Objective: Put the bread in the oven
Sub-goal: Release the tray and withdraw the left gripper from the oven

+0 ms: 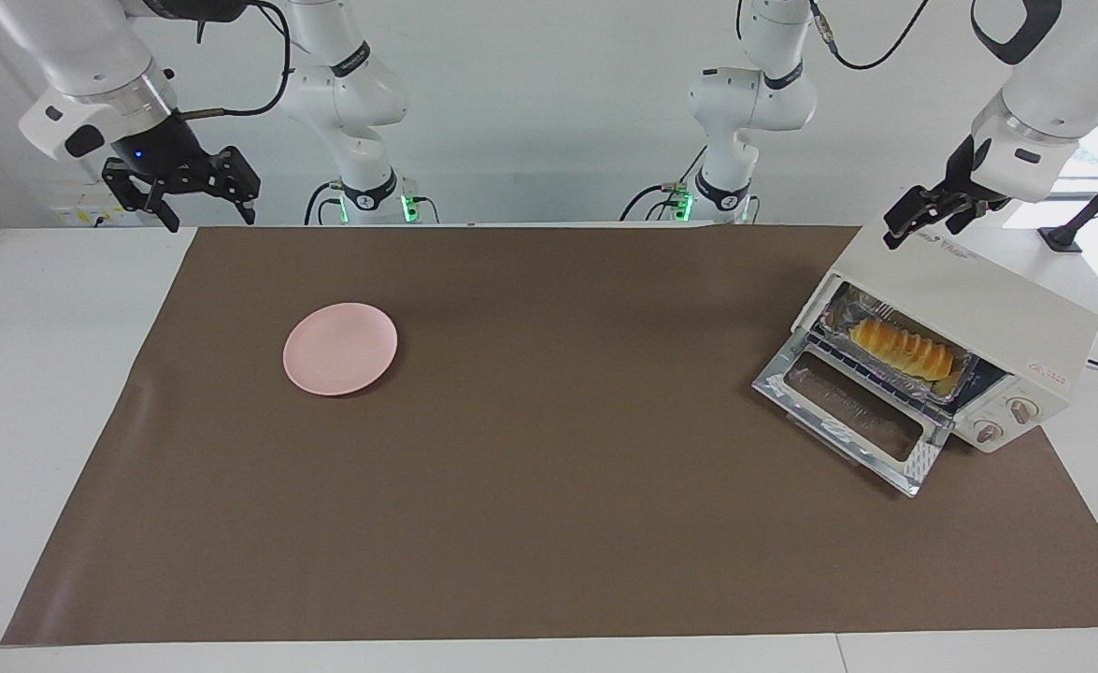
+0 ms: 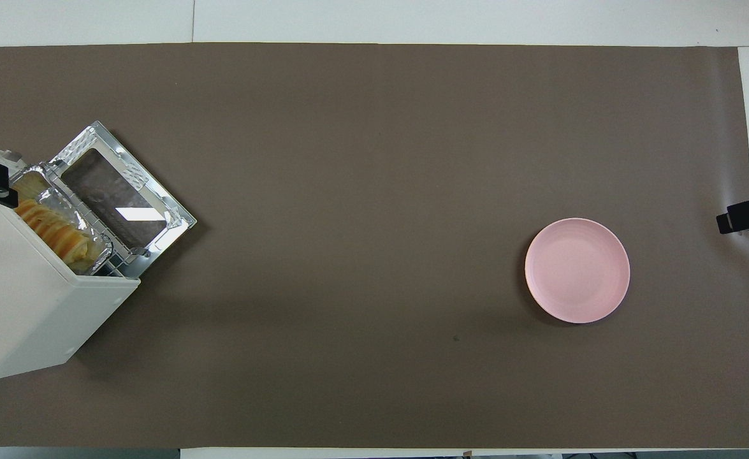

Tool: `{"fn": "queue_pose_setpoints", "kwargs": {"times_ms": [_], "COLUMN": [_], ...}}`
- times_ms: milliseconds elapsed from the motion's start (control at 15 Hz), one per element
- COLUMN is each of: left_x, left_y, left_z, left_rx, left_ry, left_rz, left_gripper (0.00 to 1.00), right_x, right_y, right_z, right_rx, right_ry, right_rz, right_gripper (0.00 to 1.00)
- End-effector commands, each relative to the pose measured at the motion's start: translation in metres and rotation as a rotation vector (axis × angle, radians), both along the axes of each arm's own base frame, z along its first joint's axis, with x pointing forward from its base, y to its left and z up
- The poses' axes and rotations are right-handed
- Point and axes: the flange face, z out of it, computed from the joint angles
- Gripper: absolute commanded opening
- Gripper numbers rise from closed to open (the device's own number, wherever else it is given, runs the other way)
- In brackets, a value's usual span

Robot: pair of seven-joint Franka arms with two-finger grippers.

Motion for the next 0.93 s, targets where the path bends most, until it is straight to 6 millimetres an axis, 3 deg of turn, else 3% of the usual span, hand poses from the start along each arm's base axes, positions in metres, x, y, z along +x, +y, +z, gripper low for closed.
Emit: {"fn": "queue_pose_setpoints", "kwargs": {"times_ms": [0, 199, 532, 864], "left_x": [-0.007, -0.02, -0.027, -0.037], "left_y": [-0.008, -0.011, 0.005, -0.019], "left_z": [0.008, 0.012, 0.012, 0.007], "left_rx": [-0.007, -0.024, -0.036, -0.038], "left_ry": [0.002, 0.003, 0.001, -0.014], "left_rz": [-0.039, -0.052, -0.129, -0.161], "left_gripper": [1.0, 1.0, 1.0, 1.0], "right_x": [-0.005, -0.005, -0.005, -0.005], "right_y": [0.0, 0.0, 0.0, 0.0], "right_z": [0.0, 0.0, 0.0, 0.0], "right_rx": [-0.01, -0.012, -0.01, -0.012], "right_ry": [0.008, 0.008, 0.006, 0.008], "right_rz": [-0.013, -0.013, -0.011, -0.013], "right_gripper": [1.0, 1.0, 1.0, 1.0]}}
